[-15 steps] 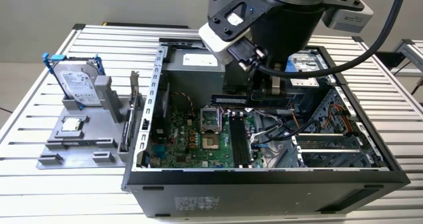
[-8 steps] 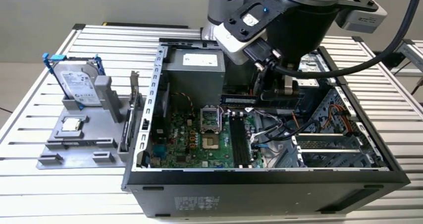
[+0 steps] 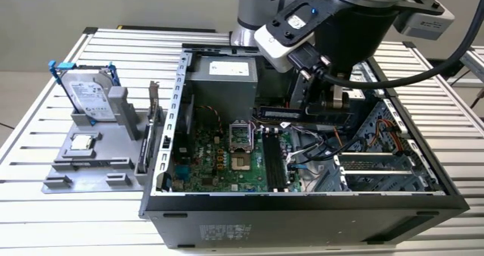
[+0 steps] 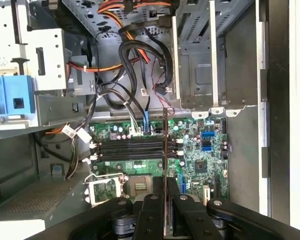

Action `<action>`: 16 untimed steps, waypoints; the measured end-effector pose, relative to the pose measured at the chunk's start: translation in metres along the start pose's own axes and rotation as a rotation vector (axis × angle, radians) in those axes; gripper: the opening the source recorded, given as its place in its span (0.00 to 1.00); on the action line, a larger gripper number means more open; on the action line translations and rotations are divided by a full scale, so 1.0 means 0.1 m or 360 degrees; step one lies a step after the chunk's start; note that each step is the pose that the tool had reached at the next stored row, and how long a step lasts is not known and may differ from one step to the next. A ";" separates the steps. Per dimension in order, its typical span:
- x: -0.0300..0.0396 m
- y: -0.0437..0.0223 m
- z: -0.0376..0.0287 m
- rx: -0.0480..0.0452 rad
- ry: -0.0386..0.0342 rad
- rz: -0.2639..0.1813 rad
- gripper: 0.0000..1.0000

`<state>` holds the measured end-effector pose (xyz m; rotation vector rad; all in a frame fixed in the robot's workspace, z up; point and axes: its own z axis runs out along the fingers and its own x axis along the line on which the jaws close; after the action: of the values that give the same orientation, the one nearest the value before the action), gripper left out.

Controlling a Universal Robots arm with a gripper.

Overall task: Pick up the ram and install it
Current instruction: 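Pick up the ram and move it above insertion slot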

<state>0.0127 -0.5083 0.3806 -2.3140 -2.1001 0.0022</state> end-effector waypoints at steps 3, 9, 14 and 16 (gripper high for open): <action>0.004 0.030 0.000 0.0000 0.0000 0.0025 0.00; 0.033 0.070 0.000 -0.0001 0.0001 0.0055 0.00; 0.118 0.064 0.001 -0.0001 0.0001 0.0055 0.00; 0.152 0.061 0.002 -0.0001 0.0001 0.0055 0.00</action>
<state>0.0203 -0.4938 0.3804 -2.3498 -2.0599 0.0018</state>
